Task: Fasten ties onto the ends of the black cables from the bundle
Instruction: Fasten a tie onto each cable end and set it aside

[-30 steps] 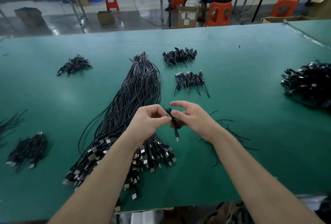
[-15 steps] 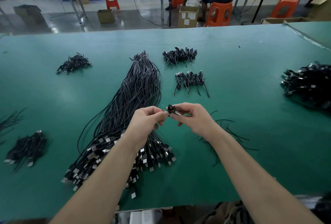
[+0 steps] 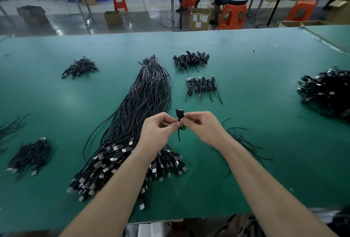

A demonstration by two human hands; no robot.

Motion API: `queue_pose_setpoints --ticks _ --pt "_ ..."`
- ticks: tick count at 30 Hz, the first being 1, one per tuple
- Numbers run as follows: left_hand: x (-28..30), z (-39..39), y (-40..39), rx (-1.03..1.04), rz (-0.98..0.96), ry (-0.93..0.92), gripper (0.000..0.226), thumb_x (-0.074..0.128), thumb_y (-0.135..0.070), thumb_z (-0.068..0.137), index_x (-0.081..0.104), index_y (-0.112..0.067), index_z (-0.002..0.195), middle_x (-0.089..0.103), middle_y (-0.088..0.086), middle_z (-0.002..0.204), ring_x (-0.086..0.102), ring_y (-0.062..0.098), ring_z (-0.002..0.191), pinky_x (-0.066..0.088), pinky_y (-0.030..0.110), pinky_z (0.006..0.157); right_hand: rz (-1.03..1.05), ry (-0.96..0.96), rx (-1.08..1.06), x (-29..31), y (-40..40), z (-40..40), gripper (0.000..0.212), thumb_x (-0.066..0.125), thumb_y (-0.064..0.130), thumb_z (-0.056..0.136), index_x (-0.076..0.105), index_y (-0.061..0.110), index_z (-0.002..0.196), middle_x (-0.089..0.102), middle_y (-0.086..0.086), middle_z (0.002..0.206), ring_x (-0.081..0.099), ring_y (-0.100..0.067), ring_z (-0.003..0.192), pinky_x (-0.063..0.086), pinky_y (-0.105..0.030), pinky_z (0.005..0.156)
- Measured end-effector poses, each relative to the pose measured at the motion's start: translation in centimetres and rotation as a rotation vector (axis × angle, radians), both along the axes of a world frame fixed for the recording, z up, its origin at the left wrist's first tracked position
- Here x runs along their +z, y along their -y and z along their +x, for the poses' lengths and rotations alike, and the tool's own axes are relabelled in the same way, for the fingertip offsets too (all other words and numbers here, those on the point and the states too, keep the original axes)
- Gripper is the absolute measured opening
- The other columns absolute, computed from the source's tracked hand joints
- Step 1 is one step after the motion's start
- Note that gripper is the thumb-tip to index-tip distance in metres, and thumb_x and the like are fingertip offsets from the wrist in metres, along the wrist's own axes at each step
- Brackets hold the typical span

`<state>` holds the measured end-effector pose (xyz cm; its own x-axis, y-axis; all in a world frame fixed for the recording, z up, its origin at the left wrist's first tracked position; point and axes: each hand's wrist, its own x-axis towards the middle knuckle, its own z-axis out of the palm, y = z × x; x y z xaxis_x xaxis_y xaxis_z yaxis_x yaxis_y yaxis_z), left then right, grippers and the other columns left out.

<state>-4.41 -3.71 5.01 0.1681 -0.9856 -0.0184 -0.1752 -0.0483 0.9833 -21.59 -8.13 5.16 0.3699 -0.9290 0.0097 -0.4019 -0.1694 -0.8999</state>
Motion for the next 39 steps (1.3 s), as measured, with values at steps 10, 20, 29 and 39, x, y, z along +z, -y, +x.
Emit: queue_pose_setpoints --ticks 10,20,29,39 --pt "-0.1 0.0 -0.3 -0.045 -0.695 1.059 0.015 0.073 -0.002 0.084 0.066 -0.012 0.076 0.065 -0.004 0.076 0.057 0.021 0.063 0.036 0.035 0.067 0.484 0.246 -0.027 1.1 0.4 0.2 0.007 0.063 0.016 0.099 0.065 0.01 0.103 0.066 -0.004 0.073 0.063 -0.013 0.062 0.061 -0.033 0.069" --pt "0.1 0.6 -0.3 -0.08 0.175 -0.111 0.015 0.073 -0.008 0.088 0.069 -0.009 0.074 0.057 0.004 0.063 0.049 0.014 0.059 0.038 0.032 0.069 0.124 0.042 0.14 0.3 -0.1 -1.0 0.028 0.079 0.026 0.086 0.074 0.033 0.113 0.074 0.011 0.099 0.066 -0.004 0.089 0.054 -0.03 0.087" --pt "-0.2 -0.4 -0.4 -0.124 -0.456 0.729 0.015 0.071 -0.005 0.087 0.066 -0.014 0.076 0.062 -0.007 0.074 0.047 0.012 0.062 0.039 0.031 0.066 0.251 0.077 0.063 0.8 0.3 -0.3 0.039 0.062 0.026 0.1 0.054 0.015 0.136 0.077 -0.011 0.084 0.074 -0.031 0.084 0.06 -0.042 0.084" --pt "0.7 -0.4 -0.5 0.014 -0.109 0.106 0.019 0.074 -0.007 0.089 0.072 -0.019 0.074 0.063 -0.003 0.062 0.045 0.006 0.054 0.036 0.019 0.053 0.284 0.272 0.117 1.0 0.2 -0.7 0.016 0.058 0.006 0.1 0.068 0.017 0.107 0.075 -0.008 0.094 0.067 -0.016 0.08 0.058 -0.029 0.069"
